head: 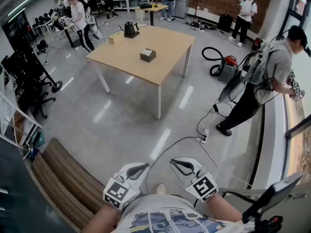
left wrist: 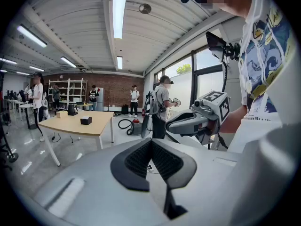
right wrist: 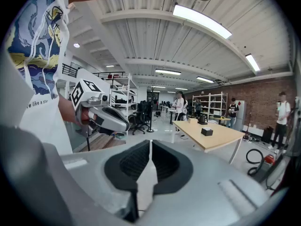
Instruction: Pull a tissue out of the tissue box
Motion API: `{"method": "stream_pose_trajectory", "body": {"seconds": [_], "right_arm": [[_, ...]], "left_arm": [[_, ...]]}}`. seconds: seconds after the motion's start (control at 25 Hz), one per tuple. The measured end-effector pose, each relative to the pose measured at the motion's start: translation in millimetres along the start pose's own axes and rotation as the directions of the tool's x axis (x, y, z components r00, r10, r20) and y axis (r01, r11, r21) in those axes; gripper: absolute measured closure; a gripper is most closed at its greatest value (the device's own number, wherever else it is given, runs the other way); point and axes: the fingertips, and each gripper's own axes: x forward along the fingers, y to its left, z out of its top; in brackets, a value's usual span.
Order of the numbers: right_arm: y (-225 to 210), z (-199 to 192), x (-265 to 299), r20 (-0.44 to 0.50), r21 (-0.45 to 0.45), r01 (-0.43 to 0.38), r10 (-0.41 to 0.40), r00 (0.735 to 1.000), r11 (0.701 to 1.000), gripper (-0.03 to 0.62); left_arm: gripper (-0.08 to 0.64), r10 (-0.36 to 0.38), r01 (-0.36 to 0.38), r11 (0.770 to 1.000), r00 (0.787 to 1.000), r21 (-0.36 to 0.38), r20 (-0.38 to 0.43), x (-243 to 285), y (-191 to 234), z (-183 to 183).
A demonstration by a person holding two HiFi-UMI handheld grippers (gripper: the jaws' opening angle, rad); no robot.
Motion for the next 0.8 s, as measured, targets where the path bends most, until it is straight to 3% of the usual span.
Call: {"method": "stream_pose_trajectory", "body": {"seconds": [0.56, 0.8], "right_arm": [[-14.9, -4.6, 13.3, 0.0, 0.012, 0.008, -0.008, 1.0, 1.0, 0.57], [-20.4, -10.0, 22.8, -0.009, 0.019, -0.018, 0.018, 1.0, 1.0, 0.56]], "left_arm": [[0.554, -0.012, 0.012, 1.0, 1.0, 0.003, -0.018, 16.4, 11.1, -3.7], [0.552, 0.005, -0.001, 0.997, 0.999, 0.073, -0.048, 23.5, 19.8, -0.8]]}}
